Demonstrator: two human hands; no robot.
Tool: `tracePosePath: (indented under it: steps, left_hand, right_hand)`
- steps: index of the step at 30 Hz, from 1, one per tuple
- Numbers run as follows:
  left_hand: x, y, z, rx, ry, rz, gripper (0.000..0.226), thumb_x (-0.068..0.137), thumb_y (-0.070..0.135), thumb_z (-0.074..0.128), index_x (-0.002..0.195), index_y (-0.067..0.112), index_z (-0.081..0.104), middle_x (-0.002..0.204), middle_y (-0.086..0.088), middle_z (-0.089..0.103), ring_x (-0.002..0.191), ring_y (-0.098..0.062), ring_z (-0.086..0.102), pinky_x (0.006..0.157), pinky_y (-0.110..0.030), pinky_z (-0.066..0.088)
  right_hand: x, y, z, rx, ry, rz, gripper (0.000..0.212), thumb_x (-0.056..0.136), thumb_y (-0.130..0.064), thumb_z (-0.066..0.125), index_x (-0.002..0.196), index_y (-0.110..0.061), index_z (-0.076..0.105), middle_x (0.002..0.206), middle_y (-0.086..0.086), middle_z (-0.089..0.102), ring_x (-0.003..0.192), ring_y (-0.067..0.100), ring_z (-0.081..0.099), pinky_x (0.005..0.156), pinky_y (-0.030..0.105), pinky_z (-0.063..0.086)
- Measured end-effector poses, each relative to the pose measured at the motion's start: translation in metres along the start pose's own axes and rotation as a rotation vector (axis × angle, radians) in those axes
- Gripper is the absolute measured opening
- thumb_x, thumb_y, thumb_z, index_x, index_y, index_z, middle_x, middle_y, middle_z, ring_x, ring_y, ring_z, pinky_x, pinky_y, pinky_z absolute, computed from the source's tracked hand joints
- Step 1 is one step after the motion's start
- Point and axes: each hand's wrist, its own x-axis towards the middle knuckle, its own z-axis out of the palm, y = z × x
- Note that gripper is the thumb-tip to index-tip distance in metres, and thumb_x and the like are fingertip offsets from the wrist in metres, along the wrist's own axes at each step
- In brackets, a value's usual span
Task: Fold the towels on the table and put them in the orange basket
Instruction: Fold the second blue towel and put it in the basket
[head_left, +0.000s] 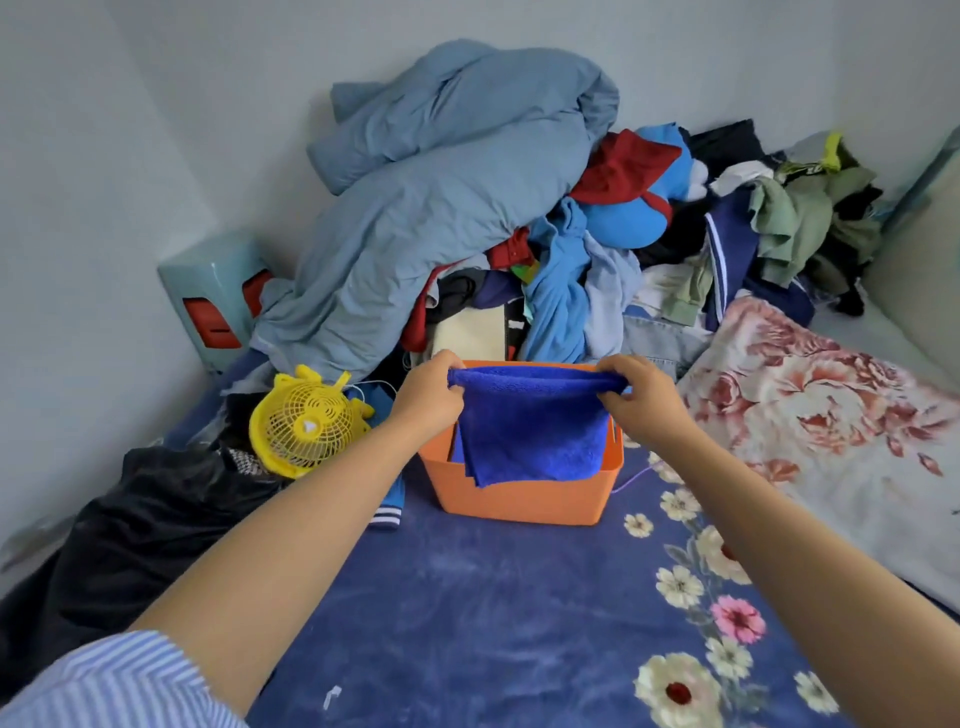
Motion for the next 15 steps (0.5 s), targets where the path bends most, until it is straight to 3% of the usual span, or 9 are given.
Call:
tracePosePath:
  steps: [4,8,11,15]
  left_hand:
    - [0.076,-0.023,0.007,-0.144,-0.031,-0.003,0.021,0.088,0.002,0.047,0.108,0.004,0.055,0.109,-0.015,0.061,0.101,-0.028,0.057,0.081,-0.032,0.043]
    - [0.139,-0.042,0.032,-0.274,-0.064,-0.060,0.033,0.088,0.005,0.053,0.121,0.002,0.054,0.113,-0.015,0.060,0.107,-0.027,0.056,0.088,-0.028,0.041]
    - [0.174,-0.060,0.067,-0.322,-0.138,-0.098,0.015,0.086,0.005,0.051,0.091,0.009,0.065,0.087,-0.009,0.058,0.085,-0.022,0.053,0.078,-0.029,0.041]
    - [0.202,-0.086,0.131,-0.347,-0.259,-0.201,0.016,0.088,0.006,0.045,0.081,0.014,0.057,0.066,0.005,0.049,0.066,-0.014,0.047,0.050,-0.014,0.037]
  right_hand:
    - [0.056,0.001,0.032,-0.009,0.068,0.085,0.030,0.080,0.011,0.046,0.104,0.000,0.060,0.105,0.018,0.058,0.095,0.028,0.050,0.068,0.014,0.027]
    - [0.104,0.017,0.057,0.014,0.109,0.169,0.031,0.082,0.009,0.042,0.107,-0.002,0.057,0.094,0.006,0.052,0.085,0.019,0.045,0.066,0.015,0.027]
    - [0.131,0.041,0.077,0.012,0.099,0.244,0.032,0.083,0.007,0.041,0.109,-0.004,0.057,0.094,0.004,0.051,0.086,0.018,0.044,0.073,0.024,0.032]
    - [0.151,0.090,0.109,-0.061,0.055,0.341,0.037,0.081,0.008,0.041,0.111,-0.005,0.058,0.103,0.016,0.062,0.091,0.029,0.053,0.072,0.023,0.032]
